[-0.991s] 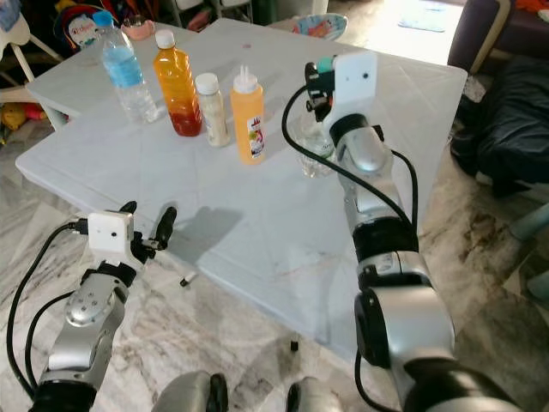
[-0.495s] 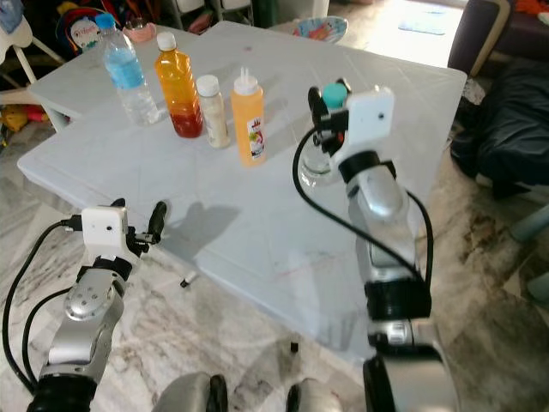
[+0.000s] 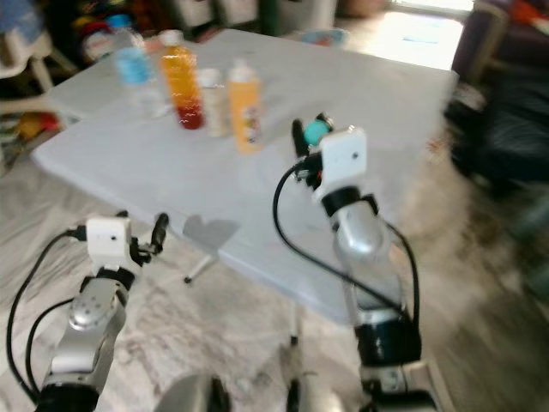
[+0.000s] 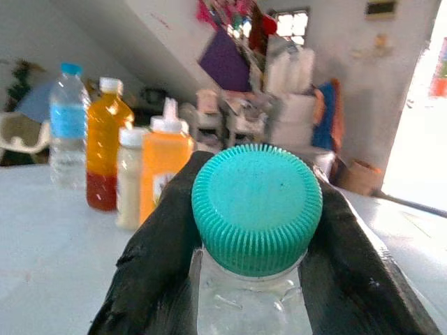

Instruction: Restocking fridge

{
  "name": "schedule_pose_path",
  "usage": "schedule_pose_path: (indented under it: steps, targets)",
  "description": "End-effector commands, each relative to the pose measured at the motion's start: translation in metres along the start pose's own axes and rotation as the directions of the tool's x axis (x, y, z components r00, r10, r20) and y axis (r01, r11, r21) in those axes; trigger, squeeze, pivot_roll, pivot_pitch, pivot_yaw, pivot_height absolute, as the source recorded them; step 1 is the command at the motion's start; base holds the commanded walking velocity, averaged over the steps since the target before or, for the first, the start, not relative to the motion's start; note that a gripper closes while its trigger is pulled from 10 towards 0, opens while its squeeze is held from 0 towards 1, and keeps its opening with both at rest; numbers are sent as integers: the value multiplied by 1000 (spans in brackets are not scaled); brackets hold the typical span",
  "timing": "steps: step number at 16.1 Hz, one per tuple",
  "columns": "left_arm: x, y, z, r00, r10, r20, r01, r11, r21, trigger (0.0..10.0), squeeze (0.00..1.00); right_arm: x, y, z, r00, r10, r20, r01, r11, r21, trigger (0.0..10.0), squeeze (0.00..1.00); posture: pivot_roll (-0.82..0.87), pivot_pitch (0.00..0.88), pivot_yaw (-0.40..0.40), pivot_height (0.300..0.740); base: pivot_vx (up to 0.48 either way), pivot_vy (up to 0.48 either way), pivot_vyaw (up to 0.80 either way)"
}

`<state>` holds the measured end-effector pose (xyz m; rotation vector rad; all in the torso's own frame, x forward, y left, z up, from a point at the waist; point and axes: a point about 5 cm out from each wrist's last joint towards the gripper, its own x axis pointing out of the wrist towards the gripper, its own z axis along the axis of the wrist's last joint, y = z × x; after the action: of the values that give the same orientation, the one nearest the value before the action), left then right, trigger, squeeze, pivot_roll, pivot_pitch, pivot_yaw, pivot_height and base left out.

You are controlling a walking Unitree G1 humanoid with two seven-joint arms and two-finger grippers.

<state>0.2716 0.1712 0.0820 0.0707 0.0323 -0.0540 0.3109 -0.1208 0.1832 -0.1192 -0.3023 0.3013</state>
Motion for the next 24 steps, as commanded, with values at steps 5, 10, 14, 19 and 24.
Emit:
schedule_pose_path:
  steps: [5, 10, 14, 19, 24]
  targets:
    - [2, 3, -1, 1000, -6, -4, 6, 1000, 5, 10000, 0, -13, 10, -39, 975, 11, -220, -5, 1000, 27, 10000, 0, 15, 75, 52, 740, 0, 480, 0]
    - [2, 2, -4, 1000, -2, -13, 2, 1000, 1, 10000, 0, -15, 12, -39, 976, 15, -219, -15, 1000, 3, 10000, 0, 12, 75, 45, 740, 0, 480, 0]
    - [-3, 7, -11, 999, 31, -38, -31, 999, -10, 10000, 0, -6, 10, -23, 996, -22, -83, 16, 998, -65, 10000, 0, 15, 78, 38, 740, 0, 480, 0]
    - [2, 4, -9, 999, 23, -26, -23, 1000, -12, 10000, 0, -1, 9, -13, 999, 3, -33, -4, 999, -40, 10000, 0, 3, 73, 42, 740, 0, 480, 0]
    - [7, 2, -6, 1000, 23, -15, -23, 1000, -12, 10000, 0, 6, 20, -3, 998, 58, 9, -58, 998, 11, 10000, 0, 5, 63, 40, 740, 0, 480, 0]
